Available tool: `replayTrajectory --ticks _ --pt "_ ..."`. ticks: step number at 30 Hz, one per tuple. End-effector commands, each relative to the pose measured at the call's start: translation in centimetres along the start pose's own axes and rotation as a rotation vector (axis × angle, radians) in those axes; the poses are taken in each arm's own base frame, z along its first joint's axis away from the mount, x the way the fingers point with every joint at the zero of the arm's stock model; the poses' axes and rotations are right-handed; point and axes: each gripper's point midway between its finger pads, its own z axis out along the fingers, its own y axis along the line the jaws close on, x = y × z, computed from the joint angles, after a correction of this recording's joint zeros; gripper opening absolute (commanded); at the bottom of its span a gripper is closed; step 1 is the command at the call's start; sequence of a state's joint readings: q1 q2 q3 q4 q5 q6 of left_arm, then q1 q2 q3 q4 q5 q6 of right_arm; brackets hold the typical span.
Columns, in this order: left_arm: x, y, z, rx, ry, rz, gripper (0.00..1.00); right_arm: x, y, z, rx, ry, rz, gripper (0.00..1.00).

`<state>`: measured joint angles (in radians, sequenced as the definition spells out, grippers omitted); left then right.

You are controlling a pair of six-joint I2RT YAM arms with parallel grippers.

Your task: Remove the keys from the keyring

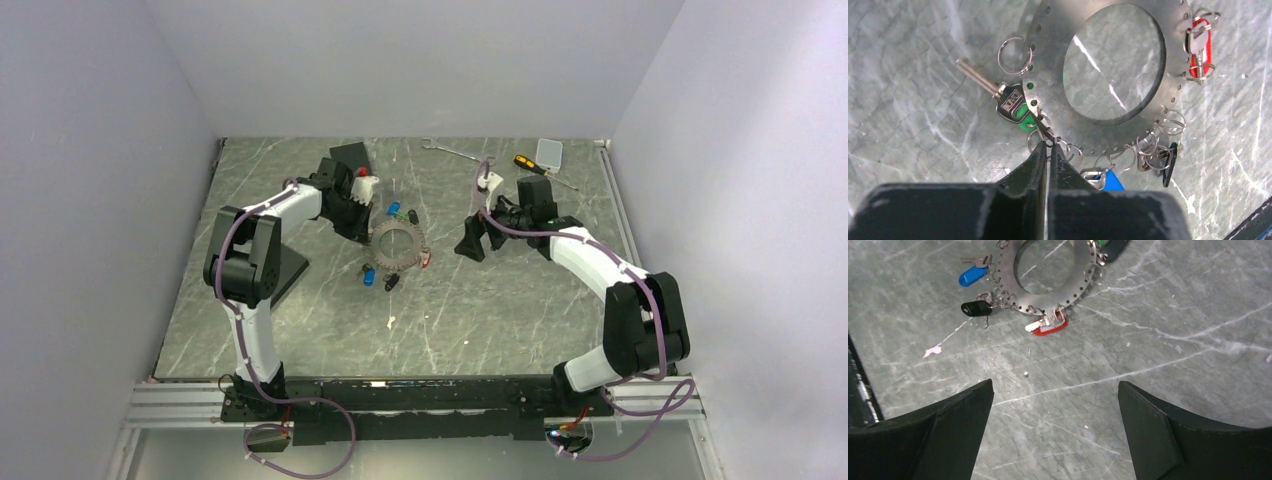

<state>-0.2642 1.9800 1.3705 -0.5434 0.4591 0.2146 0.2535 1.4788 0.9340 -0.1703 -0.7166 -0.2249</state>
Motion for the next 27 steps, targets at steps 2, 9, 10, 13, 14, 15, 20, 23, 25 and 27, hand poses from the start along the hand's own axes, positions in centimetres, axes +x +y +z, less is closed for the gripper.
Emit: replayTrajectory --ticks 2,9,10,13,14,15,20,23,25,27 --pt "-0.5 -2.5 -0.8 0.089 -0.002 -0.011 0.0 -2.2 1.1 0.7 0.049 -0.053 -0.207 1.0" --pt "-1.6 -7.7 -4.9 0.281 -0.045 -0.028 0.0 -1.7 3.0 2.1 0.005 -0.043 -0.246 1.0" --pt "-1.7 -8.4 -5.5 0.311 -0.053 -0.034 0.0 -1.7 3.2 2.3 -0.001 -0.043 -0.253 1.0" --pt "-2.2 -10.2 -7.0 0.376 -0.073 -0.05 0.0 -1.8 4.3 3.0 -0.012 -0.05 -0.302 1.0" --pt "-2.3 -10.5 -7.4 0.387 -0.076 -0.056 0.0 -1.7 4.7 3.3 -0.016 -0.047 -0.326 1.0" --pt "-2.5 -10.7 -7.7 0.383 -0.078 -0.066 0.0 -1.8 5.1 3.6 -0.019 -0.053 -0.358 1.0" --pt "-3.2 -12.0 -9.1 0.43 -0.102 -0.081 0.0 -2.5 6.8 5.1 -0.054 -0.107 -0.487 1.0" --pt "-3.3 -12.9 -9.8 0.472 -0.112 -0.085 0.0 -2.7 7.4 5.9 -0.083 -0.133 -0.552 1.0" --pt "-3.4 -13.2 -10.2 0.488 -0.113 -0.094 0.0 -3.0 7.9 6.4 -0.097 -0.146 -0.577 1.0" --pt "-3.6 -13.5 -10.5 0.502 -0.118 -0.1 0.0 -3.5 8.4 6.8 -0.101 -0.161 -0.579 1.0"
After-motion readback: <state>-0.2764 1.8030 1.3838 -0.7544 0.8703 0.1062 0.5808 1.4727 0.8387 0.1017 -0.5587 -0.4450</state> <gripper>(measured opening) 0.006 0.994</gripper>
